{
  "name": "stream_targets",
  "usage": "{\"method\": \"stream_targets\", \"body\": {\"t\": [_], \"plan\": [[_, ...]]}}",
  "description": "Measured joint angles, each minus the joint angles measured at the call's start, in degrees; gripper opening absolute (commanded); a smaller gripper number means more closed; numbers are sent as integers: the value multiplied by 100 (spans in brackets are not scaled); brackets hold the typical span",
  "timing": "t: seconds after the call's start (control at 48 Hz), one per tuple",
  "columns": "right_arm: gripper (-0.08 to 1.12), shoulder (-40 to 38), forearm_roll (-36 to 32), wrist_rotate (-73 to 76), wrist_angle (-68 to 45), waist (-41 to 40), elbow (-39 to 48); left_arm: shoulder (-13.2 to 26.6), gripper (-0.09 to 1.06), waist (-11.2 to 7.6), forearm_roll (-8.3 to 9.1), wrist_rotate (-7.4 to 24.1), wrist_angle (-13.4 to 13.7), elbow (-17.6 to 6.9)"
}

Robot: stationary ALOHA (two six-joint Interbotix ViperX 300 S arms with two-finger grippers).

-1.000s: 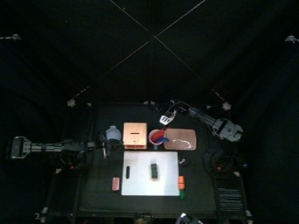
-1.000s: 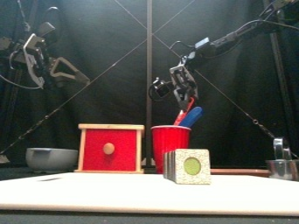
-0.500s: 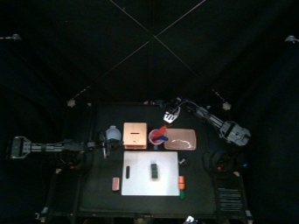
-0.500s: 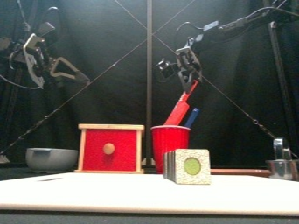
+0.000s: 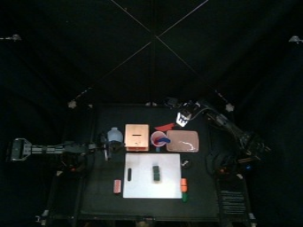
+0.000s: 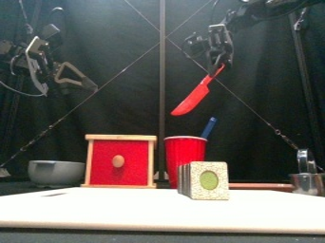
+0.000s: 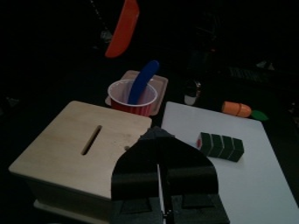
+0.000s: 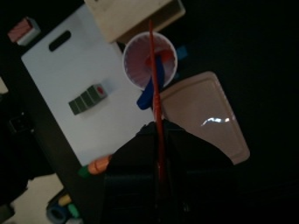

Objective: Place sushi on board then cut the sushi with the knife then place the pieces on the plate
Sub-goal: Grasp knife edge with left hand

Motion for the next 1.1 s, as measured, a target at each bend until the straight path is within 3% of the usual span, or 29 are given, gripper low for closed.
{"method": "stream_targets", "body": {"t": [0.167, 0.354, 0.479, 0.771, 0.938, 1.104], "plan": [[39, -826, -167, -9, -914, 563, 896, -44, -1, -9, 35, 9, -9, -70], [40, -1626, -281, 290, -2259, 1090, 2013, -158, 1, -26, 255, 9, -18, -158], [40, -2180, -325, 396, -3322, 1380, 2830, -185, 9, -70, 404, 9, -26, -246], [40, -3199, -545, 396, -5713, 2206, 4667, -158, 52, -413, 1002, 18, -35, -501], [39, -3059, -615, 369, -6275, 2777, 5063, -26, 78, -606, 1046, 9, -35, -580], [39, -2646, -967, 369, -6618, 3226, 5150, 308, 96, -853, 1072, 18, -35, -703]]}}
